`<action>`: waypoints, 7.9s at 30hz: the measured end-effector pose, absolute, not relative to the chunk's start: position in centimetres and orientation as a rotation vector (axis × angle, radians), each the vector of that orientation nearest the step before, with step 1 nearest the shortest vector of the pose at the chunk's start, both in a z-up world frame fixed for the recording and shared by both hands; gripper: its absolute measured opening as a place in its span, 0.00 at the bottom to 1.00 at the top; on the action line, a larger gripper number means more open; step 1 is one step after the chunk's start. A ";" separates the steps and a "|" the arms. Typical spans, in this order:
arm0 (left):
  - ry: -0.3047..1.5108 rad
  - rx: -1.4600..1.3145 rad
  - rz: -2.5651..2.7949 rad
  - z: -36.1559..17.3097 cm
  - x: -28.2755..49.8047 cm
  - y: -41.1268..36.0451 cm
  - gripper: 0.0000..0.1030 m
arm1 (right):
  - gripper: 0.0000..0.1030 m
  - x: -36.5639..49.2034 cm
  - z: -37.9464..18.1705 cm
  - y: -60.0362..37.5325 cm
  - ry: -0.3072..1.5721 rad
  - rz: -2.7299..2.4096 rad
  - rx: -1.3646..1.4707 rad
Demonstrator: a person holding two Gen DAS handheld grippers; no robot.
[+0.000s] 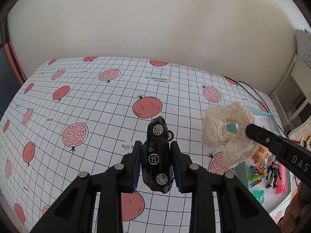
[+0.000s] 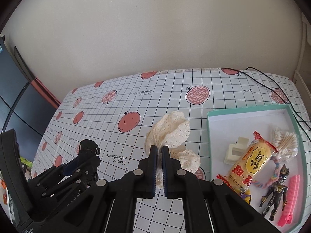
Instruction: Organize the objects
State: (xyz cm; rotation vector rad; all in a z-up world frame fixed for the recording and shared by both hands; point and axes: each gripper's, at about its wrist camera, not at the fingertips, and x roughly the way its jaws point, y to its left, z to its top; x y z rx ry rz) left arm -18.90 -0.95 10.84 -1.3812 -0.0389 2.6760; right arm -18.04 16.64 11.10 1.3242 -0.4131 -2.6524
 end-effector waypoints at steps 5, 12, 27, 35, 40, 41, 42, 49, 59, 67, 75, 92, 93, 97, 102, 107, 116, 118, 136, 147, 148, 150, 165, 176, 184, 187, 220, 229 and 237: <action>-0.040 -1.334 2.678 12.2 -18.3 0.3 0.30 | 0.05 -17.2 12.5 18.3 -0.433 -2.684 1.278; -0.031 -1.291 2.638 13.3 -17.4 3.6 0.30 | 0.05 -15.2 12.9 22.1 -0.454 -2.755 1.276; 0.068 -1.190 2.486 15.1 -13.2 13.8 0.30 | 0.05 -10.4 14.8 32.8 -0.600 -2.924 1.268; 0.127 -1.169 2.422 15.0 -11.5 17.9 0.30 | 0.05 -9.0 15.8 36.1 -0.671 -2.975 1.244; 0.190 -1.167 2.404 14.6 -10.5 19.5 0.30 | 0.05 -8.8 15.0 36.9 -0.662 -2.994 1.284; 0.200 -1.171 2.398 14.3 -10.4 19.8 0.30 | 0.05 -8.9 14.6 37.1 -0.661 -2.992 1.306; 0.211 -1.177 2.390 13.9 -10.2 20.1 0.30 | 0.05 -8.9 14.0 37.2 -0.662 -2.984 1.332; 0.283 -1.279 2.316 10.1 -9.9 22.1 0.30 | 0.05 -9.8 9.1 37.7 -0.671 -2.886 1.557; 0.319 -1.373 2.268 7.0 -9.9 22.6 0.30 | 0.05 -10.0 6.4 37.2 -0.608 -2.836 1.694; 0.320 -1.421 2.247 5.7 -10.2 22.6 0.30 | 0.05 -10.2 5.6 36.6 -0.550 -2.825 1.748; 0.316 -1.465 2.235 4.8 -10.6 22.4 0.30 | 0.05 -10.4 5.0 36.2 -0.493 -2.822 1.783; 0.280 -1.490 2.213 5.1 -10.9 22.1 0.30 | 0.09 -10.6 5.9 35.6 -0.468 -2.820 1.796; 0.269 -1.492 2.209 5.2 -11.0 22.0 0.30 | 0.11 -10.6 6.0 35.6 -0.472 -2.816 1.796; 0.243 -1.471 2.209 6.1 -10.9 21.7 0.33 | 0.26 -10.6 7.0 35.6 -0.490 -2.820 1.771; 0.208 -1.445 2.215 7.4 -10.9 21.4 0.33 | 0.26 -10.4 8.7 35.4 -0.489 -2.839 1.719; 0.146 -1.418 2.238 9.1 -11.3 20.4 0.33 | 0.26 -10.1 10.7 35.3 -0.502 -2.863 1.656; 0.040 -1.388 2.313 11.0 -12.3 17.8 0.34 | 0.26 -10.0 11.9 34.5 -0.466 -2.868 1.621; 0.018 -1.393 2.327 11.0 -12.7 17.2 0.34 | 0.26 -10.1 11.7 34.3 -0.452 -2.862 1.631; -0.114 -1.457 2.534 10.3 -14.9 11.2 0.82 | 0.75 -10.6 10.5 33.2 -0.373 -2.846 1.641; -0.140 -1.465 2.640 10.2 -15.4 9.4 0.99 | 1.00 -10.7 10.4 33.1 -0.363 -2.860 1.612; -0.137 -1.466 2.651 10.2 -15.5 9.2 1.00 | 1.00 -10.7 10.4 33.1 -0.364 -2.861 1.610; -0.140 -1.461 2.665 10.3 -15.5 8.9 1.00 | 1.00 -10.7 10.4 33.1 -0.362 -2.864 1.604; -0.176 -1.411 2.637 11.2 -15.1 8.9 1.00 | 1.00 -10.5 10.6 32.3 -0.329 -2.877 1.592; -0.148 -1.361 2.672 13.0 -13.0 8.3 1.00 | 1.00 -8.0 11.9 30.3 -0.285 -2.888 1.560; -0.097 -1.318 2.687 13.7 -10.7 7.4 1.00 | 1.00 -5.6 11.9 29.0 -0.269 -2.892 1.553; -0.052 -1.288 2.710 14.2 -9.7 7.0 1.00 | 1.00 -4.8 11.8 28.5 -0.271 -2.883 1.543; 0.028 -1.313 2.748 9.4 -2.3 2.1 1.00 | 1.00 1.9 7.5 24.2 -0.172 -2.894 1.577; 0.080 -1.389 2.721 6.1 -1.4 1.6 1.00 | 1.00 2.6 4.2 23.1 -0.176 -2.846 1.642; 0.114 -1.464 2.676 3.3 -1.4 1.4 1.00 | 1.00 2.8 1.8 22.8 -0.172 -2.846 1.690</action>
